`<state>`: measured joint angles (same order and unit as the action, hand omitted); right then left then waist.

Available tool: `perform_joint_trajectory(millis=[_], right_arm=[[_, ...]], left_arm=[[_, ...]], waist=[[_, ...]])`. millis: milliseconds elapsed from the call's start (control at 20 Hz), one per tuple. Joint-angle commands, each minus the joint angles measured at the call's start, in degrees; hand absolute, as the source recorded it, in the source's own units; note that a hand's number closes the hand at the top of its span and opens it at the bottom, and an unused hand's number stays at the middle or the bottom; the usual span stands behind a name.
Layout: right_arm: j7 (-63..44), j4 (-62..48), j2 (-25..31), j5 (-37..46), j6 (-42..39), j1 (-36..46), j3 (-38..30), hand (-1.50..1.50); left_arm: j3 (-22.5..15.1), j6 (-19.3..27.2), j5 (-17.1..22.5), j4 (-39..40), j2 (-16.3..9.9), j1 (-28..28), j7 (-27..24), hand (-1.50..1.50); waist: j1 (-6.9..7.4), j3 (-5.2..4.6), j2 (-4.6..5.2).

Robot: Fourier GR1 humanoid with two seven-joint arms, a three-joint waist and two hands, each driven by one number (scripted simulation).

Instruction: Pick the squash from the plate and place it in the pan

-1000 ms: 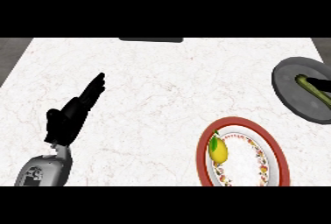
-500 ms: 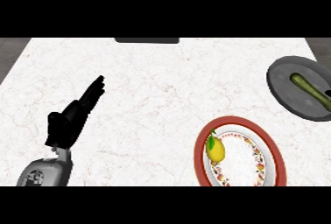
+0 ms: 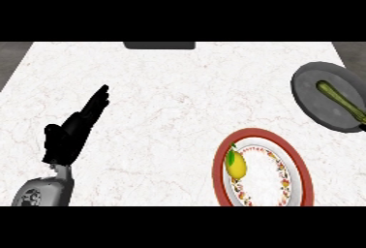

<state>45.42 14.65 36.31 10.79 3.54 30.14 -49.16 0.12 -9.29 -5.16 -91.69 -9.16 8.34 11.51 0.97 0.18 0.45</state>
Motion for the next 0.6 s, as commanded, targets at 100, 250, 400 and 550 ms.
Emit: perform_joint_trajectory(millis=[100, 250, 400, 550], right_arm=[[5.18, 1.79, -4.30, -3.87, -2.07, -4.67, 1.50, -1.50], [6.88, 0.63, -2.08, -5.21, -4.96, -7.59, 1.89, -1.50], [7.70, 5.96, -7.66, -6.63, -3.15, -9.28, 4.61, -1.50], [8.03, 9.86, -10.96, -7.96, 0.62, -12.11, 5.85, -1.50]], left_arm=[[0.71, -0.84, -0.06, 0.67, -0.16, -0.54, -0.65, 0.00], [0.85, -1.20, 0.94, -2.92, 0.13, -1.40, 2.22, 0.00], [0.62, 0.09, -2.26, 3.31, 0.58, 0.03, -2.37, 0.00], [0.77, -1.07, -0.32, -3.27, 0.26, -0.29, 4.56, 0.00]], waist=[[-0.66, -0.13, -0.36], [-0.46, -0.09, -0.31], [-1.21, -0.21, -0.51], [-1.22, -0.22, -0.61]])
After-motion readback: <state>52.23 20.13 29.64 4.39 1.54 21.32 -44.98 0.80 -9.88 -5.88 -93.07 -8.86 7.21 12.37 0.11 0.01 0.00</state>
